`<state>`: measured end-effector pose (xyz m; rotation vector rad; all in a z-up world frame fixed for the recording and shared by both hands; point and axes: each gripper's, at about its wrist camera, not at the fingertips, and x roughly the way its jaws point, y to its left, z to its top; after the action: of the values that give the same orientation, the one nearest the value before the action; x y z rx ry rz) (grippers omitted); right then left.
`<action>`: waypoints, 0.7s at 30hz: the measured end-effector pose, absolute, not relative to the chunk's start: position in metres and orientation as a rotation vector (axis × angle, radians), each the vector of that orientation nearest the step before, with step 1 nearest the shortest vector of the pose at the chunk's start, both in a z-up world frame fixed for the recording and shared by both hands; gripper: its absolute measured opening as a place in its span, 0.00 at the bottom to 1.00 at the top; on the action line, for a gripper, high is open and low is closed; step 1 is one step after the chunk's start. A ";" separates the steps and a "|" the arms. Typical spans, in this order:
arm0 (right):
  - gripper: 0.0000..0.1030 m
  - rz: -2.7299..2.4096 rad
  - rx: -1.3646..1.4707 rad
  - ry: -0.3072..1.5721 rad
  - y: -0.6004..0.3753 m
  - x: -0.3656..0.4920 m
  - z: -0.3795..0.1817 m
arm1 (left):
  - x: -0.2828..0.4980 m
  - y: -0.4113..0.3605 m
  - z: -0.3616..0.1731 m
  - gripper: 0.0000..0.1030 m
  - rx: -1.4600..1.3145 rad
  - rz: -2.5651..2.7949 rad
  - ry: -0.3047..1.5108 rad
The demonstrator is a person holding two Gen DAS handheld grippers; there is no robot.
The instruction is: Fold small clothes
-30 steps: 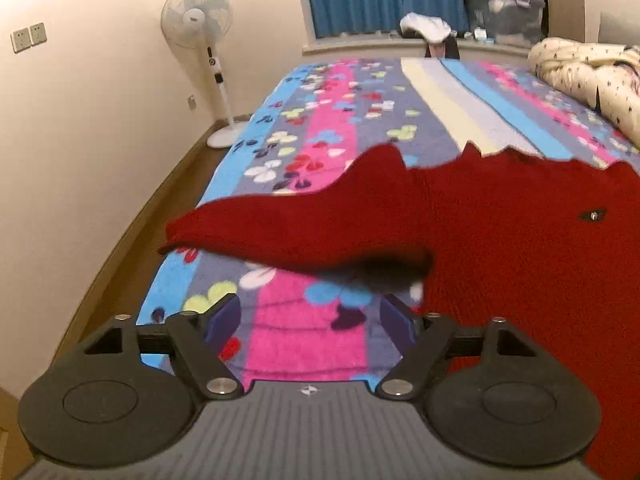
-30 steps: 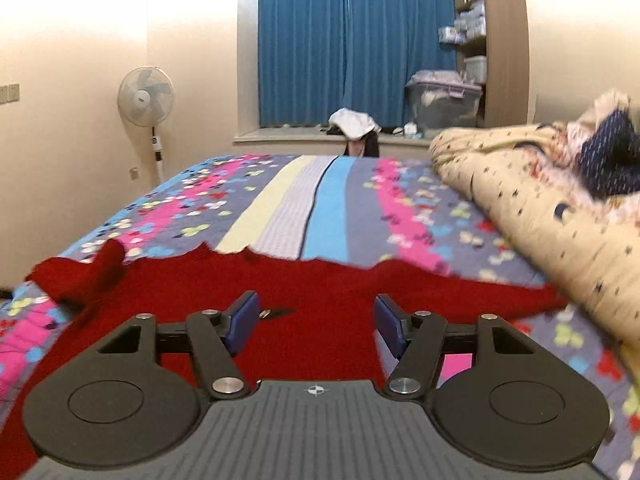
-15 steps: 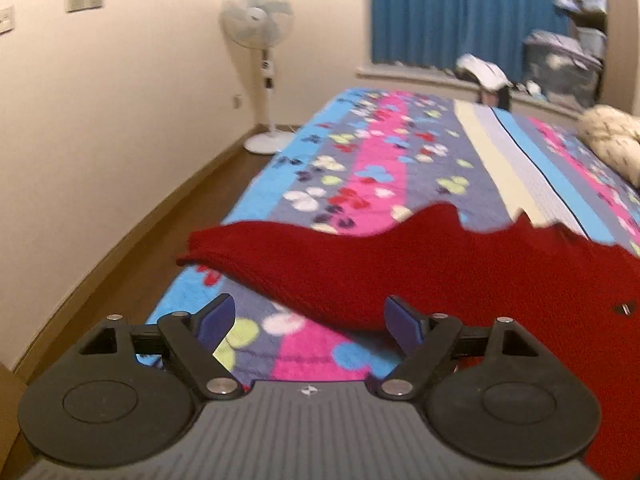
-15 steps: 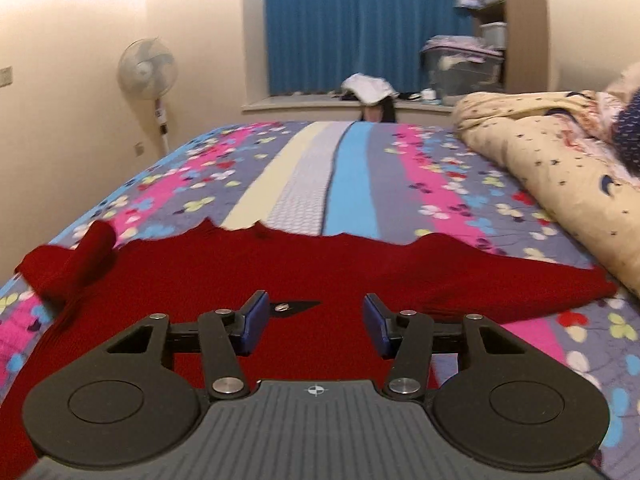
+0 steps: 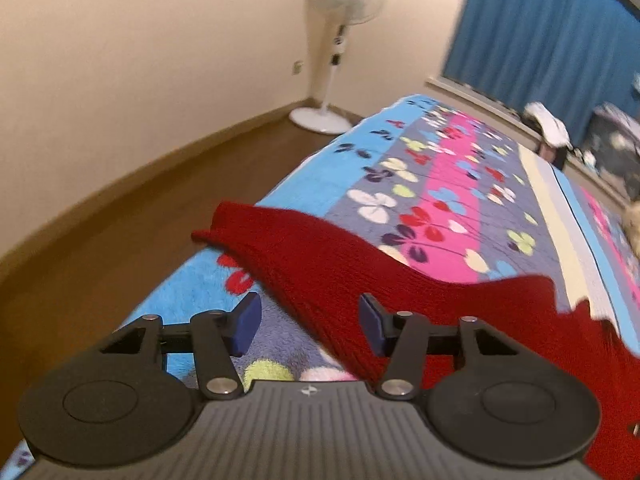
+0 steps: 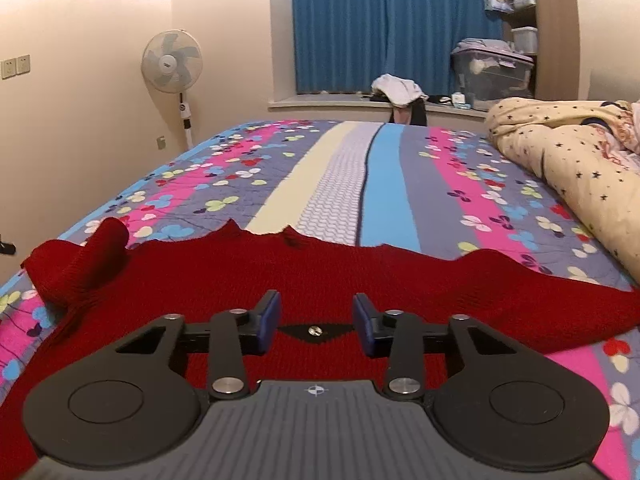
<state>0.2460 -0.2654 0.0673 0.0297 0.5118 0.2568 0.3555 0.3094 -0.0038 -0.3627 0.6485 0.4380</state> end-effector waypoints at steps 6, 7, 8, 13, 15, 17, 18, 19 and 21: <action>0.32 0.281 0.022 0.541 -0.257 0.261 0.060 | 0.374 0.337 -0.034 0.57 -0.524 0.458 0.677; 0.32 0.284 0.023 0.545 -0.257 0.263 0.059 | 0.377 0.340 -0.040 0.57 -0.552 0.456 0.686; 0.32 0.286 0.025 0.549 -0.256 0.265 0.058 | 0.380 0.341 -0.046 0.57 -0.575 0.455 0.700; 0.32 0.283 0.042 0.570 -0.256 0.274 0.054 | 0.392 0.325 -0.049 0.18 -0.484 0.438 0.691; 0.32 0.278 0.049 0.577 -0.256 0.276 0.053 | 0.392 0.317 -0.041 0.13 -0.457 0.437 0.666; 0.32 0.271 0.051 0.584 -0.256 0.277 0.053 | 0.389 0.309 -0.026 0.11 -0.452 0.420 0.610; 0.32 0.269 0.050 0.587 -0.257 0.278 0.053 | 0.385 0.304 -0.017 0.10 -0.465 0.404 0.575; 0.32 0.267 0.049 0.590 -0.257 0.278 0.053 | 0.381 0.297 -0.007 0.10 -0.485 0.368 0.532; 0.32 0.264 0.051 0.592 -0.258 0.278 0.053 | 0.374 0.275 0.011 0.09 -0.501 0.263 0.466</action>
<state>0.2782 -0.2576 0.0530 0.0513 0.5924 0.2638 0.3744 0.2754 0.0114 -0.5014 0.4661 0.2633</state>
